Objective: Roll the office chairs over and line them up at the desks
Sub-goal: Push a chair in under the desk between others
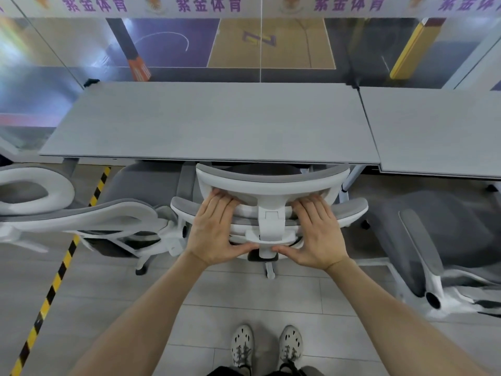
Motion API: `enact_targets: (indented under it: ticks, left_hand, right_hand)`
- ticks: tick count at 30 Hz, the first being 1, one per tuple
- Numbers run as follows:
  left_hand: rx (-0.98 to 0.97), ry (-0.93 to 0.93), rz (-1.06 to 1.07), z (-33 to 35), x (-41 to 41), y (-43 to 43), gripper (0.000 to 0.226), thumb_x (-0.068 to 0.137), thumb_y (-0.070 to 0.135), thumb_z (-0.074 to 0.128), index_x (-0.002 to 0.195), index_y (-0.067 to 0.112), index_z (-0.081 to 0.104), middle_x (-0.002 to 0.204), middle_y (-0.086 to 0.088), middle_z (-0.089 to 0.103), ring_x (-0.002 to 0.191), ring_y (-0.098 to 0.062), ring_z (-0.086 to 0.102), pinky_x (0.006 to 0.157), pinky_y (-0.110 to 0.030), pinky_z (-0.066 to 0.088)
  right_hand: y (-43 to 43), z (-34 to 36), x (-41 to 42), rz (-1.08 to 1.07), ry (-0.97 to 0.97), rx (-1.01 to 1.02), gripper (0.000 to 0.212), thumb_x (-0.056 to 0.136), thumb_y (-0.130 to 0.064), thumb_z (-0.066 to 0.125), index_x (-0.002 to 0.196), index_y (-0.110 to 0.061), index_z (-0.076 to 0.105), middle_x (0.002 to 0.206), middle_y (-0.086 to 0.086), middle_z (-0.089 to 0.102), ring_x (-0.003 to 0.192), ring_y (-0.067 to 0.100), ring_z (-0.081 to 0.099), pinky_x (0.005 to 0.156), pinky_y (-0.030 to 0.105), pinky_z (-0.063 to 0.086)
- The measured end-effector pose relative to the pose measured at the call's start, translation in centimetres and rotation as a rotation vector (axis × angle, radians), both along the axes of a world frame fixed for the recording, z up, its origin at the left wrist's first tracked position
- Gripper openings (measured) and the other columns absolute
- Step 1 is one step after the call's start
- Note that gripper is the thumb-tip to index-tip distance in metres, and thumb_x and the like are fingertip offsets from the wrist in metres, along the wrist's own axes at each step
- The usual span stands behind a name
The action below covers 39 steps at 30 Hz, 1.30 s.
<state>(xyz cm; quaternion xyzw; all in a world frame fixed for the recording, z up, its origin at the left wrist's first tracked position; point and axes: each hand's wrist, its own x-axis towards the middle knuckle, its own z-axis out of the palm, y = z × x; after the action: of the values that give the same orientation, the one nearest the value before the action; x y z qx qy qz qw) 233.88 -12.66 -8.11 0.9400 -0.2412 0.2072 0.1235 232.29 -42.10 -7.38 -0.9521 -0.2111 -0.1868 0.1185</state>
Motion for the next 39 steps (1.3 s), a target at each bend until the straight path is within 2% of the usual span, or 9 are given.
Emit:
enact_targets:
  ticks: [20,25,31,39]
  left_hand:
    - [0.021,-0.046,-0.03,0.2,-1.4,0.3,0.109,0.082,0.087,0.074,0.137,-0.006,0.065,0.136,-0.019,0.065,0.139,-0.042,0.058,0.132,-0.058,0.033]
    - [0.005,-0.021,-0.018,0.2,-3.3,0.3,0.108,0.083,0.088,0.07,0.138,-0.004,0.064,0.138,-0.018,0.065,0.14,-0.041,0.057,0.135,-0.054,0.027]
    - [-0.009,-0.007,-0.031,-0.3,-6.2,0.1,0.109,0.084,0.089,0.069,0.138,-0.005,0.064,0.139,-0.019,0.064,0.142,-0.041,0.056,0.132,-0.058,0.031]
    - [0.031,0.03,-0.027,0.0,-10.7,-0.2,0.109,0.085,0.09,0.065,0.143,-0.002,0.061,0.143,-0.017,0.063,0.147,-0.04,0.052,0.133,-0.058,0.029]
  right_hand:
    - [0.8,0.3,-2.2,-0.022,-0.008,0.017,0.105,0.08,-0.089,0.071,0.133,0.001,0.065,0.128,0.013,0.063,0.124,0.041,0.059,0.127,0.054,0.036]
    - [0.7,0.4,-4.0,-0.029,0.002,-0.003,0.107,0.08,-0.09,0.07,0.136,0.001,0.064,0.131,0.014,0.062,0.126,0.041,0.059,0.128,0.055,0.035]
    - [0.5,0.2,-7.1,-0.045,0.03,-0.025,0.108,0.081,-0.09,0.069,0.139,0.0,0.063,0.136,0.014,0.062,0.131,0.04,0.058,0.129,0.056,0.034]
    - [0.1,0.6,-12.0,-0.059,0.023,-0.037,0.108,0.081,-0.091,0.067,0.141,-0.001,0.063,0.137,0.013,0.063,0.133,0.039,0.058,0.13,0.055,0.032]
